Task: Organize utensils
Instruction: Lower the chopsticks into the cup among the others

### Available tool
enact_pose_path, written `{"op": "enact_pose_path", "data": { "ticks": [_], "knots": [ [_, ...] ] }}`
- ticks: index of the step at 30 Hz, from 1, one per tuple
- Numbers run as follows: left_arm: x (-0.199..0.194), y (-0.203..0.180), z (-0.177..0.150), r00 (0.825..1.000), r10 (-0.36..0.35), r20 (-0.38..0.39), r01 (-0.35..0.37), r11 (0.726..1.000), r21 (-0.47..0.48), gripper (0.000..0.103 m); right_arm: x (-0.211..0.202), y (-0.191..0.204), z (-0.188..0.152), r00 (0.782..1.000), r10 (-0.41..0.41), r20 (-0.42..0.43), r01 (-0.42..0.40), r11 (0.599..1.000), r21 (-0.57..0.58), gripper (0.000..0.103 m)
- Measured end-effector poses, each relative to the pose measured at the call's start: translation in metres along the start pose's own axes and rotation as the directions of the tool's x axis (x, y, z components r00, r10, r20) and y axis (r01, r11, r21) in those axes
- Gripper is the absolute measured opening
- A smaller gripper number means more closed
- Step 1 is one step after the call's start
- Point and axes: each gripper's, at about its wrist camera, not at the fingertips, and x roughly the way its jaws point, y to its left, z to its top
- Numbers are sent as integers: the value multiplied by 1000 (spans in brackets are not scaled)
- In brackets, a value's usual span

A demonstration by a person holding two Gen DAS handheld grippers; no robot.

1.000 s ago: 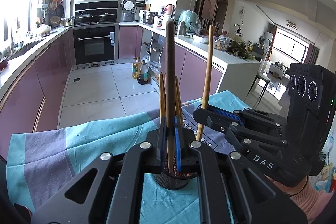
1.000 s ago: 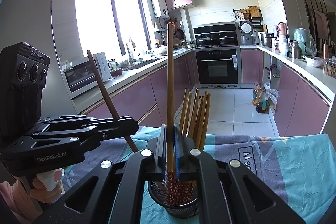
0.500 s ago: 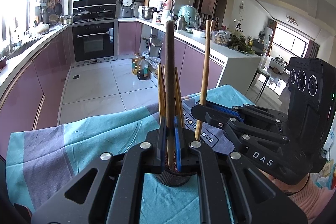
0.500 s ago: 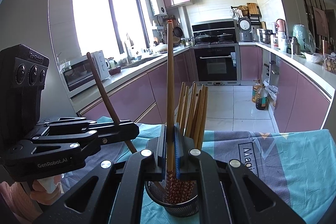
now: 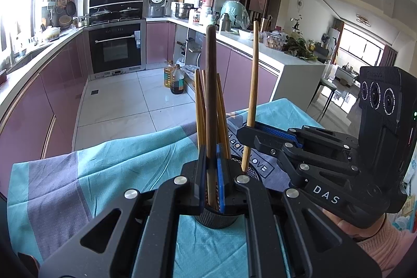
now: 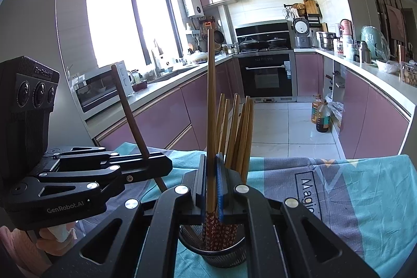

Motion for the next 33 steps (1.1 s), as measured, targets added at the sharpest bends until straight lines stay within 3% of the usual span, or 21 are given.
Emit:
{"op": "enact_pose_path", "data": {
  "ticks": [33],
  "knots": [
    [44, 5, 0, 998, 31, -50, -31, 1000, -2, 8, 23, -10, -17, 997, -6, -75, 8, 999, 31, 6]
  ]
}}
